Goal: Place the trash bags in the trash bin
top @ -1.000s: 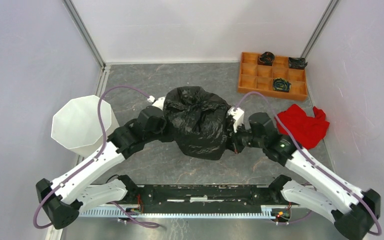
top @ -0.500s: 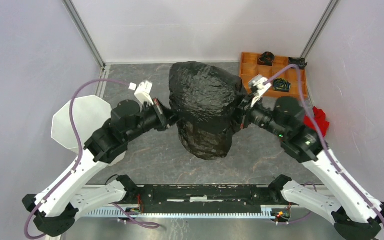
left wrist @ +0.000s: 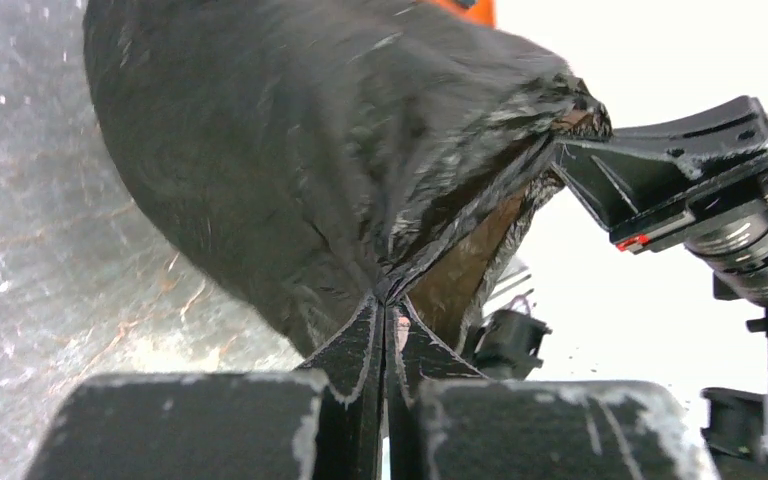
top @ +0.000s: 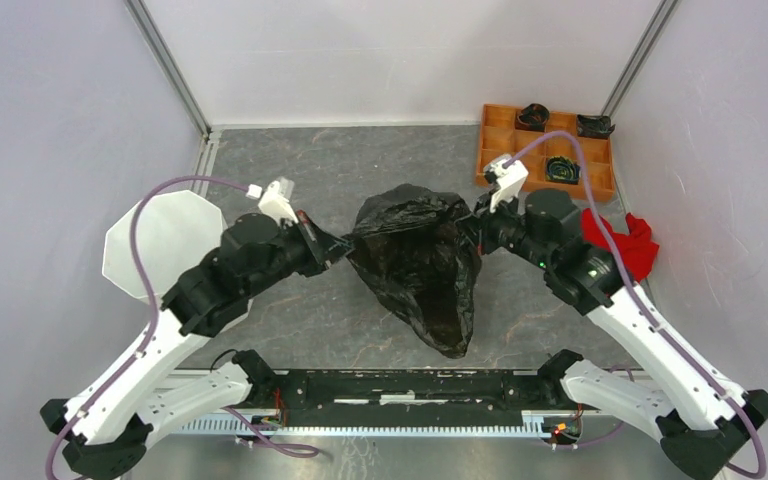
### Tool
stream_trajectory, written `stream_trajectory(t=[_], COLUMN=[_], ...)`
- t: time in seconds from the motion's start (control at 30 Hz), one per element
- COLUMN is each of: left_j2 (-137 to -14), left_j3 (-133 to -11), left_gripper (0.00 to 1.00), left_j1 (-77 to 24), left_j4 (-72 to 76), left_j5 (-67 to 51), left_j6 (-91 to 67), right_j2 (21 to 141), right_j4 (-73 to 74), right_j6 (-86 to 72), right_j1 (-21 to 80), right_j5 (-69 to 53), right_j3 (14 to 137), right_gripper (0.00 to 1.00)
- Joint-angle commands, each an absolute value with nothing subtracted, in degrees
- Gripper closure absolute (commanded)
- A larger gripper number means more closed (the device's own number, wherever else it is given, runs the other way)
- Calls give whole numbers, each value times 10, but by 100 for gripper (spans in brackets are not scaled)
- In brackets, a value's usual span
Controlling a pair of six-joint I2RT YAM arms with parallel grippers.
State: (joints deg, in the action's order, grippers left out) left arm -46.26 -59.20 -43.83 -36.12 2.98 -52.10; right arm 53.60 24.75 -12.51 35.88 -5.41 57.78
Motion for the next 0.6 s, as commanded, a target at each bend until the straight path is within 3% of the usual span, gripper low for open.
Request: stream_trajectory(t=[0.0, 0.07, 0.1, 0.13, 0.23, 0.33, 0.4, 0.57], left_j2=[-450, -458, -465, -473, -508, -536, -546, -546], left_j3=[-632, -638, -644, -654, -710, -799, -852, -904], left_gripper=[98, 96, 91, 81, 35, 9, 1, 1], left_j1=[-438, -439, -438, -439, -439, -439, -439, -439], left_j4=[-368, -368, -371, -375, -439, -581, -664, -801], left_j5=[74, 74, 71, 64, 59, 140, 233, 474], left_j6=[-493, -481, -472, -458, -410, -379, -375, -427], right_j2=[493, 483, 483, 483, 468, 444, 436, 437], right_j4=[237, 230, 232, 235, 233, 229, 228, 229], right_j6=[-91, -89, -89, -89, -84, -73, -65, -54], right_j1=[358, 358, 358, 358, 358, 358, 359, 358], right_j5=[-19, -4, 6, 11, 29, 65, 70, 57], right_j3=[619, 603, 600, 599, 595, 590, 591, 590], right_gripper=[100, 100, 100, 100, 100, 100, 99, 99])
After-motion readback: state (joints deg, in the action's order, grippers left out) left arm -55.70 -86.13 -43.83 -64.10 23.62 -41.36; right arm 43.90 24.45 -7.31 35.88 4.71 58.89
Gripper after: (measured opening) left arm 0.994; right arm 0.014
